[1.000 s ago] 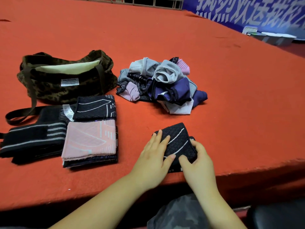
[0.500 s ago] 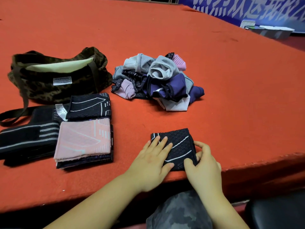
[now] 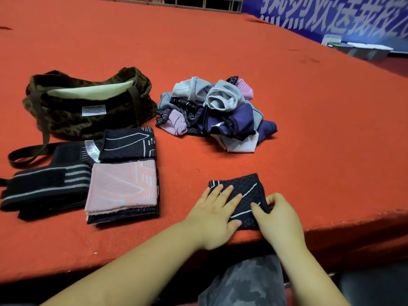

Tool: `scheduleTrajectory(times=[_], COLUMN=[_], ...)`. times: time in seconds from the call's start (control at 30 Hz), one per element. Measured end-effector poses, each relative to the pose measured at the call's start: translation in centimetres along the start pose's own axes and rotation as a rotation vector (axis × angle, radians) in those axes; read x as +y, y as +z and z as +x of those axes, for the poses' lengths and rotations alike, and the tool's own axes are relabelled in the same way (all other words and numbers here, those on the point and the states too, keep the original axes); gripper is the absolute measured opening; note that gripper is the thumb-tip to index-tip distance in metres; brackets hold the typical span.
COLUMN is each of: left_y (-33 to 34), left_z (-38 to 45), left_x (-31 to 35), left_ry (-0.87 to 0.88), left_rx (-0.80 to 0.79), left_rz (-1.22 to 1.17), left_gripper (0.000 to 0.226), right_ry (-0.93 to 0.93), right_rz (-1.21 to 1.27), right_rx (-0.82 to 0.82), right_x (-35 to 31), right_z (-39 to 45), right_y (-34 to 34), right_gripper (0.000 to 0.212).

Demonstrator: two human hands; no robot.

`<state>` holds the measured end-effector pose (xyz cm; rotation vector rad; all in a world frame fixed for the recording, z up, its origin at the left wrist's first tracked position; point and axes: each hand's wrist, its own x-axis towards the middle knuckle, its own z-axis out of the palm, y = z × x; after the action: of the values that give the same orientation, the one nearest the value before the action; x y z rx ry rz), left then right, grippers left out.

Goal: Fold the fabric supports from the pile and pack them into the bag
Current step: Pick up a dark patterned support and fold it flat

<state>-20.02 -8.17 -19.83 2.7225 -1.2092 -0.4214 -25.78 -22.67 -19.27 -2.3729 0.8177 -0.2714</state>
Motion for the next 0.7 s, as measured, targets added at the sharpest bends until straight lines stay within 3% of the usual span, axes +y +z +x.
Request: scheduleTrajectory(times=[0.17, 0.27, 0.33, 0.43, 0.57, 0.63, 0.7], left_y=[-1.2, -1.5, -1.9, -3.5, -6.1, -6.9, -7.0], left_z=[1.1, 1.1, 1.0, 0.2, -1.9, -3.5, -4.9], left_x=[-0.5, -0.2, -0.1, 0.2, -1.1, -2.6, -4.3], left_ry=[-0.018, -0.031, -0.046, -0.129, -0.258, -0.204, -0.217], left_rx=[0.174, 0.237, 0.256, 0.221, 0.140, 0.156, 0.259], left_rz=[-0.090, -0.226, -0.519, -1.209, -1.941, -2.077, -2.017], left_gripper=[0.051, 0.040, 0.035, 0.027, 0.032, 0.029, 0.022], right_ry=[-0.002, 0.067, 0.008, -0.170, -0.432, -0.551, -0.655], right_rz=[0.163, 0.411, 0.568, 0.633, 0.574, 0.513, 0.465], right_rx=[-0.028, -0.019, 0.061, 0.134, 0.039, -0.043, -0.114], right_x=[-0.3, -1.2, -2.1, -4.1, -7.7, -9.5, -11.1], right_z=[0.1, -0.4, -1.0, -2.3, -4.3, -5.1, -5.8], right_y=[-0.4, -0.9, -1.0, -0.3, 1.3, 2.0, 2.5], right_gripper=[0.027, 0.023, 0.034, 0.056, 0.082, 0.087, 0.088])
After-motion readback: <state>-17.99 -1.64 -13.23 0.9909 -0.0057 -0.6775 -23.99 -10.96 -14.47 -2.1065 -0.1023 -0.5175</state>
